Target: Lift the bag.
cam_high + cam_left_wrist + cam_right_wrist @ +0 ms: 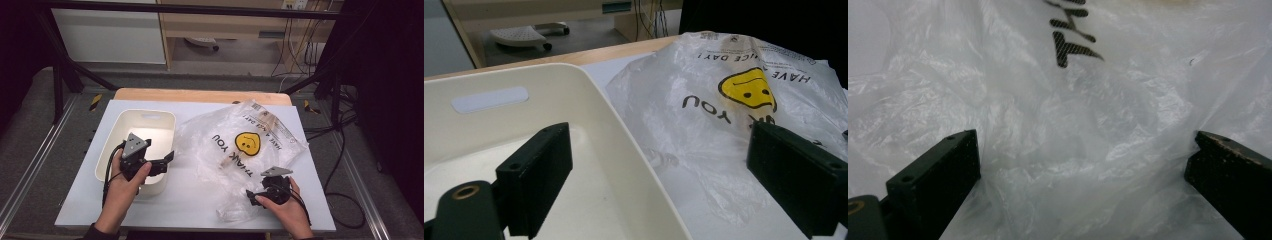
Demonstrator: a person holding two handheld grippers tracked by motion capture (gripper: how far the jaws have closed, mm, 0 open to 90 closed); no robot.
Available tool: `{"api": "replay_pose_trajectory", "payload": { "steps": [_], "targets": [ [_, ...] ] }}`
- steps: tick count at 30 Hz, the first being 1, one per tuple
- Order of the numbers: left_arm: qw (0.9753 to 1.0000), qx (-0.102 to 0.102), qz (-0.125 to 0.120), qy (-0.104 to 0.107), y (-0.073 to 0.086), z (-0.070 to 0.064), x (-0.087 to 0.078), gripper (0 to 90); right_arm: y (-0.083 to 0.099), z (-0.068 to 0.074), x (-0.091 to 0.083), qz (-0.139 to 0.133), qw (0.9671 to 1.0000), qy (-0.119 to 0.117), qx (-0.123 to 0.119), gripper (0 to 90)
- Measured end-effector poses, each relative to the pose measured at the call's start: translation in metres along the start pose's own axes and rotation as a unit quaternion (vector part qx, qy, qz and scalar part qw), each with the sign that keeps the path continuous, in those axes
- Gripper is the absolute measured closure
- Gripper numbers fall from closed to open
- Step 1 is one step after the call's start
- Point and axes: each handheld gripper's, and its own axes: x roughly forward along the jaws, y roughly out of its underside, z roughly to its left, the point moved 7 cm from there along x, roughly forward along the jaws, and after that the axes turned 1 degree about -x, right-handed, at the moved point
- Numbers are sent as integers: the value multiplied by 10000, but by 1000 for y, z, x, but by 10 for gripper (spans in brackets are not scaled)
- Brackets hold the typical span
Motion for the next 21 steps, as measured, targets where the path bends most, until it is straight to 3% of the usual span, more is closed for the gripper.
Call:
{"api": "replay_pose_trajectory", "payload": {
  "steps": [5,10,15,21],
  "targets": [
    [10000,7,-39,14,-3,-1,-1,111,1,4,-3,-121,9999,-53,-89,135],
    [10000,19,-16,12,-1,-2,-1,112,-1,-3,-8,-280,9996,4,-50,415],
    [10000,31,-19,37,-1,-3,0,112,-4,-2,-8,-318,9993,-96,-148,674],
    [10000,17,-24,28,-2,-3,0,112,-7,-3,-6,-338,9987,-301,-219,876]
  ]
}}
